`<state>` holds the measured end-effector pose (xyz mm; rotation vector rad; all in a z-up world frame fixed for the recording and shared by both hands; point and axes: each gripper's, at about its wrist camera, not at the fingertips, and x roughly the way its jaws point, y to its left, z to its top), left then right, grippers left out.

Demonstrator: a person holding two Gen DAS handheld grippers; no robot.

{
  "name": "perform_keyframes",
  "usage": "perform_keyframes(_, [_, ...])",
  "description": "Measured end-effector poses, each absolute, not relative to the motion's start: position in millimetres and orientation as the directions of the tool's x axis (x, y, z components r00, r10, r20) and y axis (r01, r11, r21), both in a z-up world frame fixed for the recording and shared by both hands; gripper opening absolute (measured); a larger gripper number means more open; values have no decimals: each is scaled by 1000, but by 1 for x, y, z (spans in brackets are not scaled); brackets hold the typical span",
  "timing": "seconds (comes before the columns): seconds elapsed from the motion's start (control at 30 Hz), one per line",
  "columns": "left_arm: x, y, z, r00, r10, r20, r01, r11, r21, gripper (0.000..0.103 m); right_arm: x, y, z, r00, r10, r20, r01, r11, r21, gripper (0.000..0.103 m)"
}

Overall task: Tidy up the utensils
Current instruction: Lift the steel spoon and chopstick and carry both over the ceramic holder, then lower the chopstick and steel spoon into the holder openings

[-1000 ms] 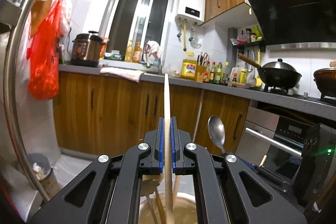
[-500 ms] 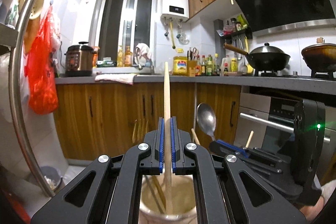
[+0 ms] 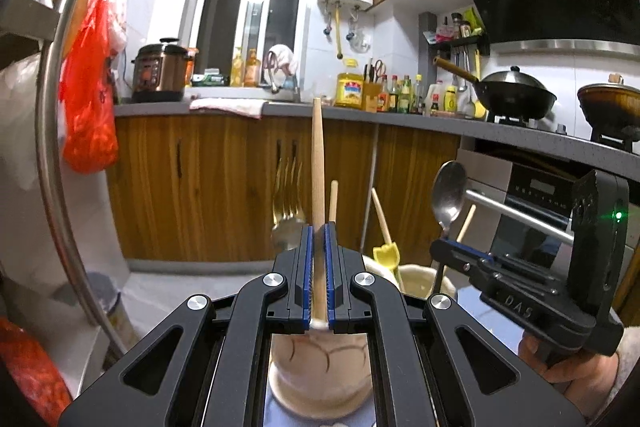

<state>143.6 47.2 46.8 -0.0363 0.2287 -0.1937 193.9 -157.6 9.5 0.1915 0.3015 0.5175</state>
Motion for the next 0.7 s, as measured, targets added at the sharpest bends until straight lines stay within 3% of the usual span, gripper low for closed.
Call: perform_keyframes(0.7, [139, 44, 28, 930, -232, -286, 230, 972, -42, 6, 177, -163, -8, 814, 514, -272, -443, 851, 282, 2])
